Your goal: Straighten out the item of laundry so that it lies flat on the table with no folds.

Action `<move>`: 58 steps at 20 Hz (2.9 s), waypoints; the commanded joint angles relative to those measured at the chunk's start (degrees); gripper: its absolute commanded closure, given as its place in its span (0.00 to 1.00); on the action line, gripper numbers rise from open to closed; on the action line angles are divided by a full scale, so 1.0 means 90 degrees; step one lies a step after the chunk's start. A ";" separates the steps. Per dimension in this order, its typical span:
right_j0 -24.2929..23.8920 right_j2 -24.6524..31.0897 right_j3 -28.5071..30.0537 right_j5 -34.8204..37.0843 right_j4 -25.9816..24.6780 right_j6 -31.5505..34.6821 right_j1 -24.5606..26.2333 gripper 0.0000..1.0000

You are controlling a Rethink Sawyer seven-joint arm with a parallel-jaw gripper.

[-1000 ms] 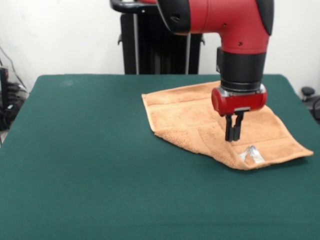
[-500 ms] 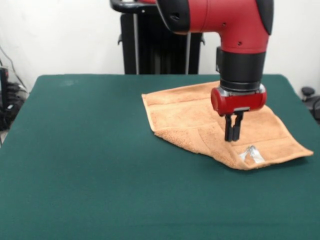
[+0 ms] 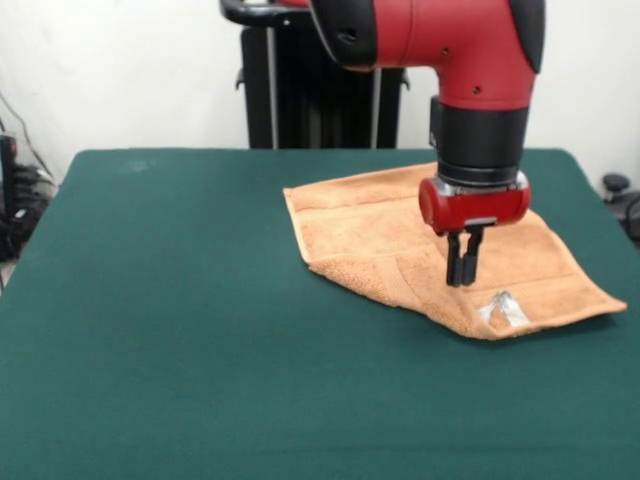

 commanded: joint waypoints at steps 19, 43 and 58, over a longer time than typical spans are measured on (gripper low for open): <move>-0.0182 0.0068 -0.0149 0.0035 -0.0288 0.0302 0.0794 1.00; -0.0056 0.0196 0.0176 0.0514 -0.0013 0.0400 0.0164 0.00; 0.0209 0.0061 0.0099 0.0147 -0.0038 0.0667 0.0482 0.00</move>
